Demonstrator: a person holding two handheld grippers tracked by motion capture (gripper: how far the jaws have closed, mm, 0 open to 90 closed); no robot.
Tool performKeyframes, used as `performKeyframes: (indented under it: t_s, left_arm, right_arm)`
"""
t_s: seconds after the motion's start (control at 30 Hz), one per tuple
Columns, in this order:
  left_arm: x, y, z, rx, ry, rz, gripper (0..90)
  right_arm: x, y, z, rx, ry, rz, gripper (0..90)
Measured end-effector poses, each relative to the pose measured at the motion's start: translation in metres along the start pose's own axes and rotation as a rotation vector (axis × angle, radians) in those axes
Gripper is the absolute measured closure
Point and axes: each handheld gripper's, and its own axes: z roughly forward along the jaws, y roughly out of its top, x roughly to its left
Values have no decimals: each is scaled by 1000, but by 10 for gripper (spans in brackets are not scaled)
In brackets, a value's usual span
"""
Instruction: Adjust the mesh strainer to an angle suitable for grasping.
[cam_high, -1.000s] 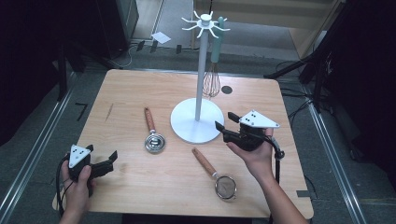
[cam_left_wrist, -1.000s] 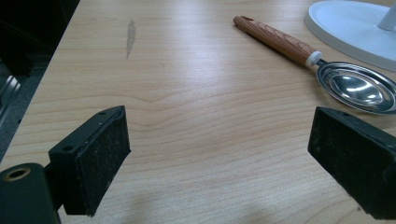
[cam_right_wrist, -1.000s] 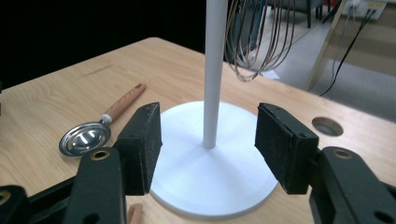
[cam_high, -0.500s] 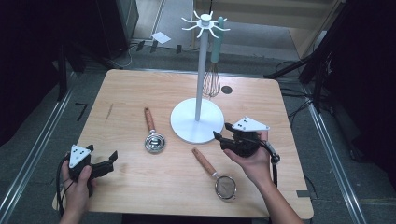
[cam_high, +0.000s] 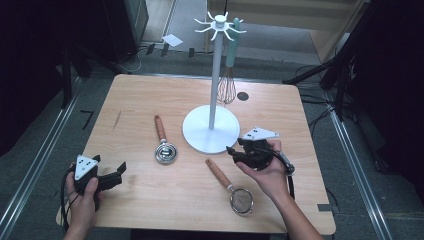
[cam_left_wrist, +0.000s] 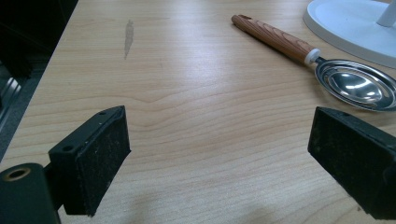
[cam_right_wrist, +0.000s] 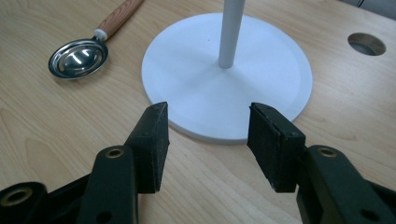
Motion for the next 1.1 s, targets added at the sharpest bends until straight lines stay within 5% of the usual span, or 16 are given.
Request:
performKeyframes:
  t_s: [0.13,0.83,1.1]
  left_arm:
    - [0,0,0,0,-1,0,61]
    - [0,0,0,-1,-2,-2,61]
    - [0,0,0,-2,-4,-4,61]
  right_arm:
    - [2,1,5,63,10,4,533]
    - [18,-9,15,221,71,2,633]
    - [33,-25,22,274,103,-4,572]
